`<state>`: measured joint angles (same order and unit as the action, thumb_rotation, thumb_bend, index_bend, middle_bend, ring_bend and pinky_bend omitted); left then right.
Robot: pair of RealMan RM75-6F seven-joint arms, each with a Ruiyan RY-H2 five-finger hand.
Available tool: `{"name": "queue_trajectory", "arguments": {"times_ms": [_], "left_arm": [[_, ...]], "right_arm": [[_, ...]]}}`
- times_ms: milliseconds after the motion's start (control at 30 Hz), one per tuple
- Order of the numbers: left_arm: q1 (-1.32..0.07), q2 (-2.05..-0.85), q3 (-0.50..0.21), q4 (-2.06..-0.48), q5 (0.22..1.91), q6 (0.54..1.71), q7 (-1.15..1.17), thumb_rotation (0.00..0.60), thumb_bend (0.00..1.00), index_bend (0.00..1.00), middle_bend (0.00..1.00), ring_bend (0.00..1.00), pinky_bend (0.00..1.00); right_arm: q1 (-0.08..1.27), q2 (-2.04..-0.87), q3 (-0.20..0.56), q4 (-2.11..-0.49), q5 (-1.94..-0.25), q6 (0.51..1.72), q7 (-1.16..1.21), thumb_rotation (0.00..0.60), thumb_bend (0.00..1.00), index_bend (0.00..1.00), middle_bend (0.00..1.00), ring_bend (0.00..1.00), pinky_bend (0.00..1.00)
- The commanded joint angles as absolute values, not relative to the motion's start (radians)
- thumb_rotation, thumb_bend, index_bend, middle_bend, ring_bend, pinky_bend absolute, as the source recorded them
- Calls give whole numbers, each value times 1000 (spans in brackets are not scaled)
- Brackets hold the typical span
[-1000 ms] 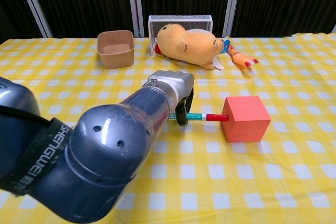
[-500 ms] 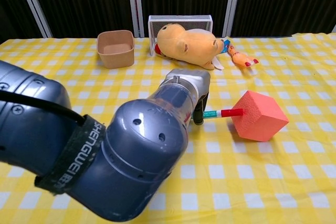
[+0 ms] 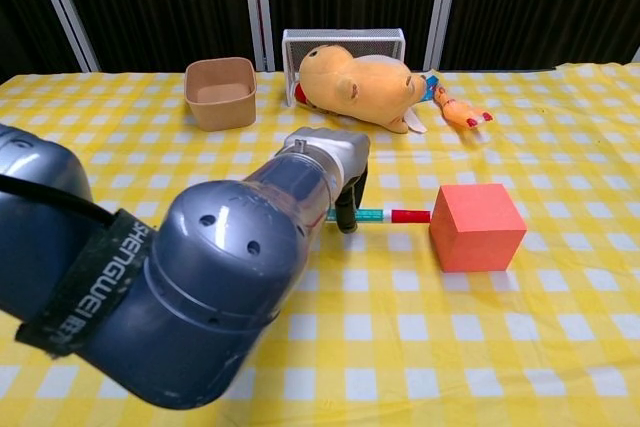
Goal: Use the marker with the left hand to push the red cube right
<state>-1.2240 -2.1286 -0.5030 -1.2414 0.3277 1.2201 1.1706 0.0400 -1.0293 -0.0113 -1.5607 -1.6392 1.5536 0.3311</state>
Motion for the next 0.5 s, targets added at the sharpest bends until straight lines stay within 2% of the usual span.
{"name": "queue_trajectory", "arguments": {"times_ms": [33,500], "left_arm": [[-1195,-2088,-483,-1286,320,1238,1190,600,452,610,129,40,150],[-1021,-1826,-335,-1575,356,1265,1160,600,452,605,126,39,150]], "right_arm": [[40,-1029,-11,-1561,-1639,1554,331,600,321,0,0,0,0],[39,-1030,-12,-1562,-1638,1552,324,600,321,0,0,0,0]]}}
